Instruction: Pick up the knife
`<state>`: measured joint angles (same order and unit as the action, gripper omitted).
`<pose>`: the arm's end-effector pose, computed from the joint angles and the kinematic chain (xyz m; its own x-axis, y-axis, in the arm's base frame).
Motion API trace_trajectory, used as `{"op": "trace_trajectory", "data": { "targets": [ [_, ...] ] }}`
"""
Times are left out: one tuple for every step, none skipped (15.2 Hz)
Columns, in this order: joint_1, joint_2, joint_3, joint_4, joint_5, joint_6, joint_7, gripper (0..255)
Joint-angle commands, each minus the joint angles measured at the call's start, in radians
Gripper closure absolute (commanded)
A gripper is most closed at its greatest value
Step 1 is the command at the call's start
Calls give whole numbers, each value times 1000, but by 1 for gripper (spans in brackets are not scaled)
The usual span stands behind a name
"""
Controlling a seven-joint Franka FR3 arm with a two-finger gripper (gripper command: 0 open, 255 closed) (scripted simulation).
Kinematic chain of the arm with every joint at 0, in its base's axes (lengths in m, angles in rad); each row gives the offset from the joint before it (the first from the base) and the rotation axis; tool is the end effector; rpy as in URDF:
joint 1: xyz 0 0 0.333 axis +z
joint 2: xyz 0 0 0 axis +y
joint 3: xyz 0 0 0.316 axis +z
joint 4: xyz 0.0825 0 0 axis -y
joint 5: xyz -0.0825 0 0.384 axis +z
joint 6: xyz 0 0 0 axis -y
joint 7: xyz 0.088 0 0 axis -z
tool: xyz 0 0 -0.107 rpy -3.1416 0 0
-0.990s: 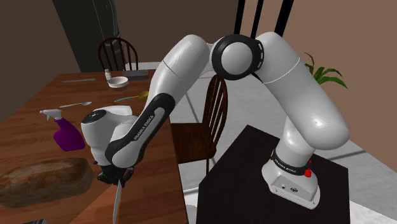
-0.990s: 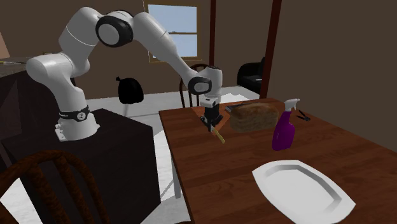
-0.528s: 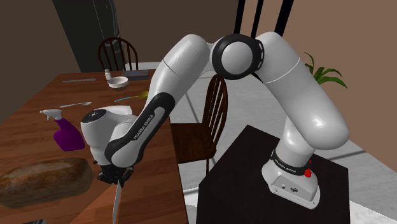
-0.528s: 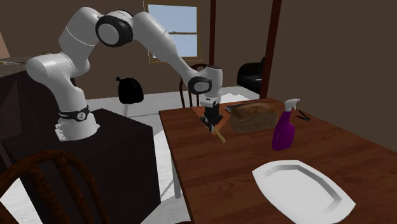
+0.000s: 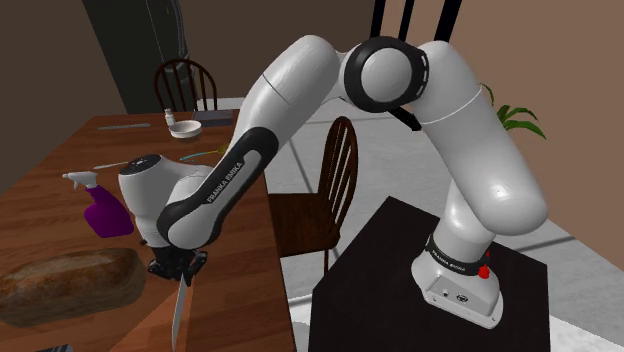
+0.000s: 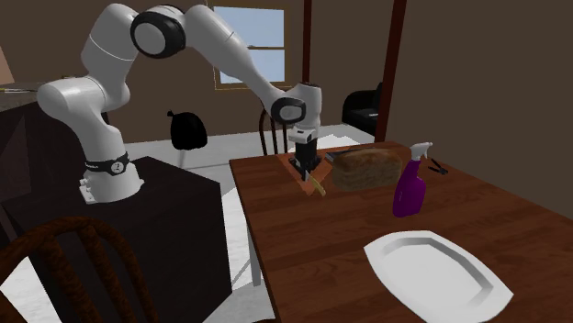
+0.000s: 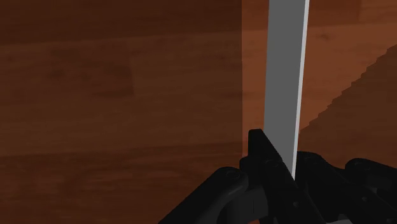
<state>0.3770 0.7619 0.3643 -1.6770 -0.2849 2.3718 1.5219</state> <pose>0.5179 0.4353 0.1794 0.7854 -0.6166 -0.0531 -0.6176 -0.7865 -0.0011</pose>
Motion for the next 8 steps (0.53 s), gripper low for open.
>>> {"op": "trace_trajectory", "data": {
  "targets": [
    [-4, -20, 6, -3, 6, -17, -2, 255],
    [-6, -29, 10, -5, 10, -25, -4, 255],
    [-9, -39, 13, -6, 13, -33, -5, 255],
    [-11, -48, 16, -7, 16, -41, -7, 255],
    [-13, -57, 19, -8, 19, -49, -8, 255],
    [-15, -66, 22, -9, 23, -57, -10, 255],
    [-15, -68, 22, -9, 23, -59, -10, 255],
    [-15, -68, 22, -9, 23, -59, -10, 255]
  ]
}}
